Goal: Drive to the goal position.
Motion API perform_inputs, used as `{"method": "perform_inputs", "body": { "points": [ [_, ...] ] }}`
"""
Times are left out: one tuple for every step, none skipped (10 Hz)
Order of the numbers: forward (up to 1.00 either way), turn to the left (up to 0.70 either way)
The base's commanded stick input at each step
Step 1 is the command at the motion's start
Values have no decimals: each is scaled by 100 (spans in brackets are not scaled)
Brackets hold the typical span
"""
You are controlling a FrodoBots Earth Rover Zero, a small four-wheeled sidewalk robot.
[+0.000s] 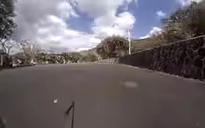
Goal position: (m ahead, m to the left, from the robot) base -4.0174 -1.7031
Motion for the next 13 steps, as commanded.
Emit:
{"method": "perform_inputs", "body": {
  "points": [
    [70, 0],
    [70, 0],
    [70, 0],
    [70, 0],
    [70, 0],
    [70, 0],
    [70, 0],
    [70, 0],
    [70, 0],
    [68, 0],
    [67, 0],
    [0, 15],
    [0, 31]
  ]
}}
